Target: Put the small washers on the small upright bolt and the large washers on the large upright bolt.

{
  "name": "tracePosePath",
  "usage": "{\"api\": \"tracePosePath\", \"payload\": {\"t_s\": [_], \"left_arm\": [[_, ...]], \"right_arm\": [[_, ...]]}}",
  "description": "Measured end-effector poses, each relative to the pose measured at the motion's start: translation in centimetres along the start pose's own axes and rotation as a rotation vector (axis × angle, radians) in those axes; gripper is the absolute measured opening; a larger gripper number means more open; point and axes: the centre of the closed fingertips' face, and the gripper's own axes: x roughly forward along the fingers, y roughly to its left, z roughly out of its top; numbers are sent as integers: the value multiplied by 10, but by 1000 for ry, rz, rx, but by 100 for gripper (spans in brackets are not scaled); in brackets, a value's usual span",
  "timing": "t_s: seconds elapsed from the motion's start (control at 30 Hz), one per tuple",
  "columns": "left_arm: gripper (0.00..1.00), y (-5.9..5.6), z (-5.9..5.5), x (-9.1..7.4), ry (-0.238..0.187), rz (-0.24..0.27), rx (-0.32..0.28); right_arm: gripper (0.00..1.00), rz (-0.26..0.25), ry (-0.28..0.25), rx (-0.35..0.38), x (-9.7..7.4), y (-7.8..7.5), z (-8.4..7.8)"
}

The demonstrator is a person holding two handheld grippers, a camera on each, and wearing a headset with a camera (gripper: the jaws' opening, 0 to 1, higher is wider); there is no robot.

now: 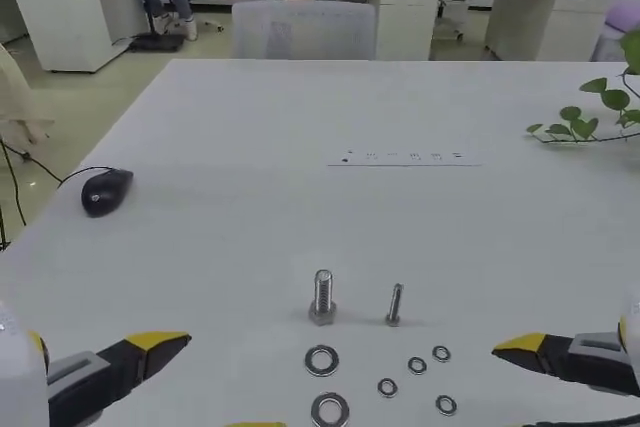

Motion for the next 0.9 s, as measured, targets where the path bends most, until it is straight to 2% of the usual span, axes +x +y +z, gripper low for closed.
{"api": "tracePosePath", "payload": {"t_s": [0.33,0.6,0.73,0.9], "left_arm": [[66,4,1,5,9,-8,12],[66,7,-2,8,15,-18,14],[66,7,-1,8,6,-18,7],[65,6,-1,10,7,-20,17]], "right_arm": [[54,38,59,-67,8,-7,1],[53,74,123,-95,15,-14,-10],[48,102,178,-123,19,-14,-17],[48,133,241,-187,25,-12,-24]]}}
